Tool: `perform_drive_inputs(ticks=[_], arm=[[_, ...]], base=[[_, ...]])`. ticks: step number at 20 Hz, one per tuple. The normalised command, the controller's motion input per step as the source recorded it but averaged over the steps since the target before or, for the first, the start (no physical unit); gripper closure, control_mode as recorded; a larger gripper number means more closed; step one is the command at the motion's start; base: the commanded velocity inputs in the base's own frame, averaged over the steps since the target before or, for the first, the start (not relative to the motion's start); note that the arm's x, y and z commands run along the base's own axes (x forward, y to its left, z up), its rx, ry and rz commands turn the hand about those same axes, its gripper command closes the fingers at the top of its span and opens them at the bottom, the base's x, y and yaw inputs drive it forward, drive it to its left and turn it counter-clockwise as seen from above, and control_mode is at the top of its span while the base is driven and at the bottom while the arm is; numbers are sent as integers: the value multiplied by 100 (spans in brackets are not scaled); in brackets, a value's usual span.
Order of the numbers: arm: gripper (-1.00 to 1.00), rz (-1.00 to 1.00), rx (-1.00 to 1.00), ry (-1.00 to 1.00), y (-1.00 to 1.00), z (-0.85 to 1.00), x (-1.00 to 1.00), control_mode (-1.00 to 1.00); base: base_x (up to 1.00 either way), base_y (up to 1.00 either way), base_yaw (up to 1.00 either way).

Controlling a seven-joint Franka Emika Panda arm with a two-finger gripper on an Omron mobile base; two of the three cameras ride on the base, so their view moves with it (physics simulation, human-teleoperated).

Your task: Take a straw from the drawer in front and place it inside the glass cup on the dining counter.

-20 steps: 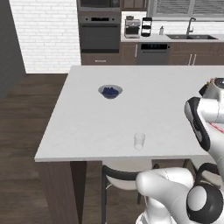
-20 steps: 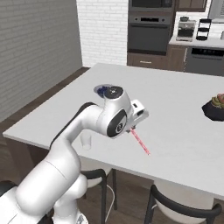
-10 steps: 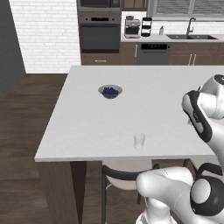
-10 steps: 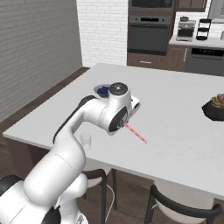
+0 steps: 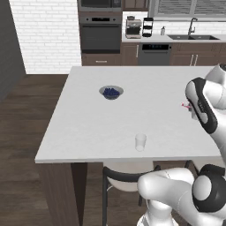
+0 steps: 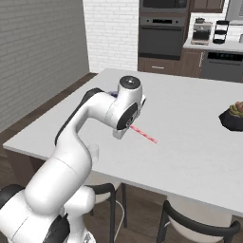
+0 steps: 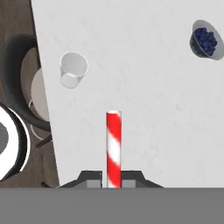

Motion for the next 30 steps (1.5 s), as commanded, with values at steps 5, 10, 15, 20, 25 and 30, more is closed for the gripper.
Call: perform_drive_inputs(ticks=[5, 10, 15, 20, 25, 30], arm=[[100, 12, 0, 0, 40, 0, -24, -100], [100, 14, 1, 0, 73, -9, -14, -100], [100, 15, 3, 1, 82, -3, -1, -100], [100, 13, 2, 7, 60, -1, 0, -100], [100, 9, 1, 9, 19, -18, 0, -100], [100, 10, 15, 11, 5, -1, 0, -100]], base=[[0, 0, 0], [0, 0, 0], [0, 0, 0], [0, 0, 0], [0, 0, 0], [0, 0, 0]])
